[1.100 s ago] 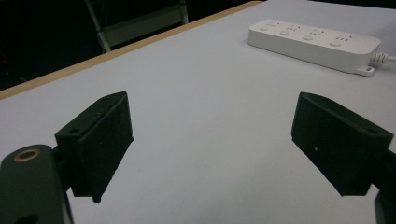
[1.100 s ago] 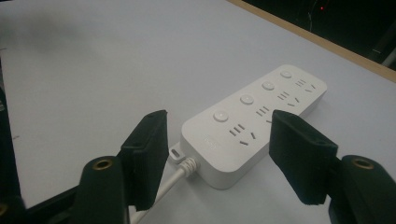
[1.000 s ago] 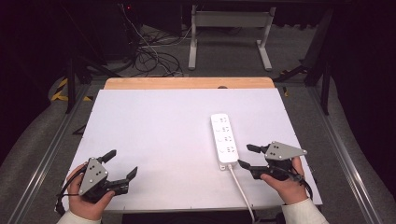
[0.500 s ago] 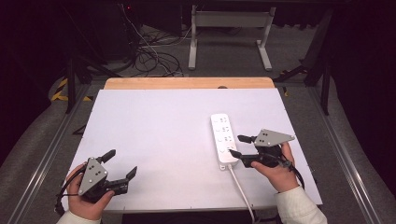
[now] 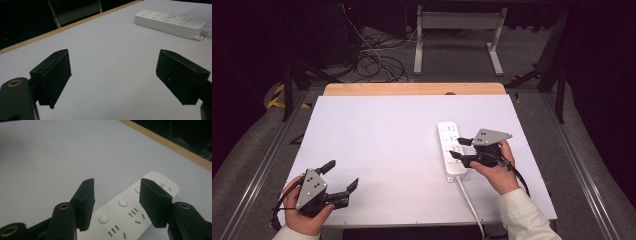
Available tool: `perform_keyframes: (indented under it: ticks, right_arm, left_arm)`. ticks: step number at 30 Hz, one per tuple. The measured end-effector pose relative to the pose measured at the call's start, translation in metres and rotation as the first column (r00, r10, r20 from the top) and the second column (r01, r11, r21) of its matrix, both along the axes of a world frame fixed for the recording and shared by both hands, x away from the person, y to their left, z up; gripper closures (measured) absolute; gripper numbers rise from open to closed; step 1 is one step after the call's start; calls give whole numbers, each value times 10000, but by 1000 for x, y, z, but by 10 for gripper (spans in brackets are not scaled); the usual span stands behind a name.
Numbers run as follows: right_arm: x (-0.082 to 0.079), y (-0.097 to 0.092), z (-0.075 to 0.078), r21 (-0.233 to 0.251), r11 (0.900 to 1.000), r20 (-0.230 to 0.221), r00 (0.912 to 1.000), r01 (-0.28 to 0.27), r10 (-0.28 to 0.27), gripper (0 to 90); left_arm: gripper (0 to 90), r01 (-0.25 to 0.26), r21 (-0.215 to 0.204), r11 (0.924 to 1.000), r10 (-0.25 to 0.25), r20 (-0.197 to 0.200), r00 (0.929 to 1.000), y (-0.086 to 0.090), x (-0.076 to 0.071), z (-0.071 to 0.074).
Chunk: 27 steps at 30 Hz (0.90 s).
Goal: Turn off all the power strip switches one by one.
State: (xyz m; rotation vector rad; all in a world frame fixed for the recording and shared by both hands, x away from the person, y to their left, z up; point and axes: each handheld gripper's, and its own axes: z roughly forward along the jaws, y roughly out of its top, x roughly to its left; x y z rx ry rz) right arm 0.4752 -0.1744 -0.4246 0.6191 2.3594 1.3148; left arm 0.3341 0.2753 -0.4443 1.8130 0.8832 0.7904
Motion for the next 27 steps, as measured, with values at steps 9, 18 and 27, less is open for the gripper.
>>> perform_keyframes:
  ticks: [9, 18, 27]
  right_arm:
    - [9, 4, -5, -60, 9998, 374, 9991, -183, 185, 711]
    - [18, 6, -12, -79, 9999, -635, 9979, -117, 111, 900]
    - [21, 14, -23, -920, 9948, -1564, 9873, -443, 295, 900]
  left_arm:
    - [133, 30, 23, 10000, -30, -13, 10000, 1, 0, 0]
    - [133, 30, 11, 10000, -30, -47, 10000, 1, 1, -1]
    - [133, 6, -15, 10000, -6, -65, 10000, 1, 1, -1]
